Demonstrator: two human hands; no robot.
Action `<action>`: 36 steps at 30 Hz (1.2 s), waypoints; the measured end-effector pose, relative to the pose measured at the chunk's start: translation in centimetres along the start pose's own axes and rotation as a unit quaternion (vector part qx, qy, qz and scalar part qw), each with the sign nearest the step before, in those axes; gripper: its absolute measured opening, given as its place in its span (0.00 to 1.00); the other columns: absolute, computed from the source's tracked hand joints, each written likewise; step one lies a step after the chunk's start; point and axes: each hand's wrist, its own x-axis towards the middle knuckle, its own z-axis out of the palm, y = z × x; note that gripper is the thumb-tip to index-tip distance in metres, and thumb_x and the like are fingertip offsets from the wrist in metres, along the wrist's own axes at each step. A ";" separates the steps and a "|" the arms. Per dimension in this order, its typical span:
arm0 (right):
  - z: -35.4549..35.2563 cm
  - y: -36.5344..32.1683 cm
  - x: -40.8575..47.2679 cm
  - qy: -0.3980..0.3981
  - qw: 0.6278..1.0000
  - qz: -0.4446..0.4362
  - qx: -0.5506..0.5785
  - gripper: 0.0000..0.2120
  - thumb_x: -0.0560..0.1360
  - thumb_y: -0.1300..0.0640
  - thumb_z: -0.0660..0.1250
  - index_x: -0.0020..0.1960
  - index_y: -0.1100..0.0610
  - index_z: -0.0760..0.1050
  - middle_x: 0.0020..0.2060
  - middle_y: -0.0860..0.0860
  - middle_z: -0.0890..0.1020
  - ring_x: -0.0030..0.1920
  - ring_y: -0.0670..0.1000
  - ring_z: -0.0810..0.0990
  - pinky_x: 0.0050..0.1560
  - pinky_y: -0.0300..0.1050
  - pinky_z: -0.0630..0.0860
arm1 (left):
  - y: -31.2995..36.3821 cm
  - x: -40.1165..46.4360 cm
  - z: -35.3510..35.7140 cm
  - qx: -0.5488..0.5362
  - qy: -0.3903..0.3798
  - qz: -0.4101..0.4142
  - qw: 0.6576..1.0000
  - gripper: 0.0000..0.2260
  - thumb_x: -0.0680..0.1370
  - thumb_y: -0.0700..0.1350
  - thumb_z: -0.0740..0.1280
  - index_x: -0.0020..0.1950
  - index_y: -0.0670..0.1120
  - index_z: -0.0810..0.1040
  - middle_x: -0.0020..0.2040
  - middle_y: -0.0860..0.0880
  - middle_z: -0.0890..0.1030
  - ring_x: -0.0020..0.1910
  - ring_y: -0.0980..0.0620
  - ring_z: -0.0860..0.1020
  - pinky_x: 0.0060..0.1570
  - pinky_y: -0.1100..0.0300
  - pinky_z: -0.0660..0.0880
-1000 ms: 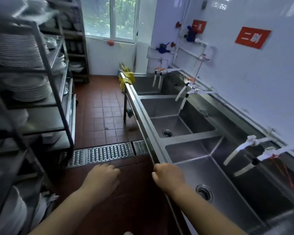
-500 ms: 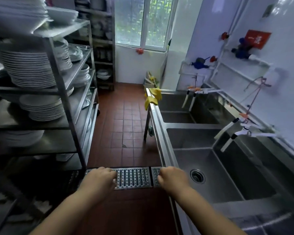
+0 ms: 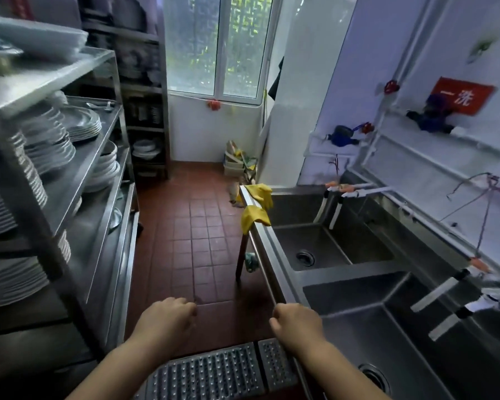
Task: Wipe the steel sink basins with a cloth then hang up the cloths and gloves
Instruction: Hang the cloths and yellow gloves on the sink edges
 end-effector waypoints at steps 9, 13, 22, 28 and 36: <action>0.6 1.1 12.4 -0.033 0.997 0.068 0.014 0.13 0.77 0.48 0.58 0.52 0.53 0.77 0.50 0.51 0.81 0.51 0.55 0.79 0.41 0.44 0.70 | -5.3 14.2 0.2 -0.002 -0.027 0.052 0.998 0.13 0.76 0.53 0.58 0.57 0.52 0.74 0.57 0.54 0.77 0.58 0.50 0.74 0.52 0.56 0.71; 0.8 3.9 19.4 -0.026 0.995 0.096 0.030 0.12 0.76 0.49 0.58 0.50 0.53 0.77 0.49 0.51 0.82 0.49 0.55 0.79 0.41 0.45 0.71 | -7.1 21.6 0.6 -0.001 -0.026 0.056 0.998 0.14 0.76 0.53 0.57 0.60 0.54 0.74 0.58 0.55 0.77 0.59 0.50 0.74 0.53 0.57 0.71; -0.5 8.2 37.6 -0.024 0.994 0.095 0.041 0.13 0.77 0.48 0.57 0.51 0.53 0.78 0.49 0.51 0.82 0.50 0.55 0.79 0.39 0.44 0.68 | -9.6 40.0 -2.0 -0.002 -0.017 0.042 0.999 0.16 0.76 0.52 0.59 0.63 0.57 0.72 0.61 0.56 0.75 0.62 0.52 0.72 0.55 0.59 0.70; -1.9 10.1 45.2 -0.029 0.992 0.117 0.049 0.13 0.77 0.48 0.58 0.53 0.51 0.78 0.51 0.51 0.82 0.52 0.55 0.79 0.45 0.45 0.73 | -8.7 49.4 -2.4 -0.036 -0.037 0.066 0.996 0.15 0.76 0.52 0.60 0.63 0.56 0.73 0.61 0.55 0.76 0.61 0.52 0.73 0.55 0.57 0.72; -1.7 12.8 50.5 -0.013 0.969 0.231 0.085 0.12 0.77 0.49 0.58 0.53 0.50 0.79 0.51 0.50 0.82 0.51 0.54 0.79 0.46 0.45 0.73 | -6.1 63.5 -0.2 -0.056 -0.097 0.167 0.980 0.14 0.76 0.51 0.61 0.61 0.55 0.75 0.59 0.53 0.77 0.59 0.51 0.75 0.51 0.57 0.72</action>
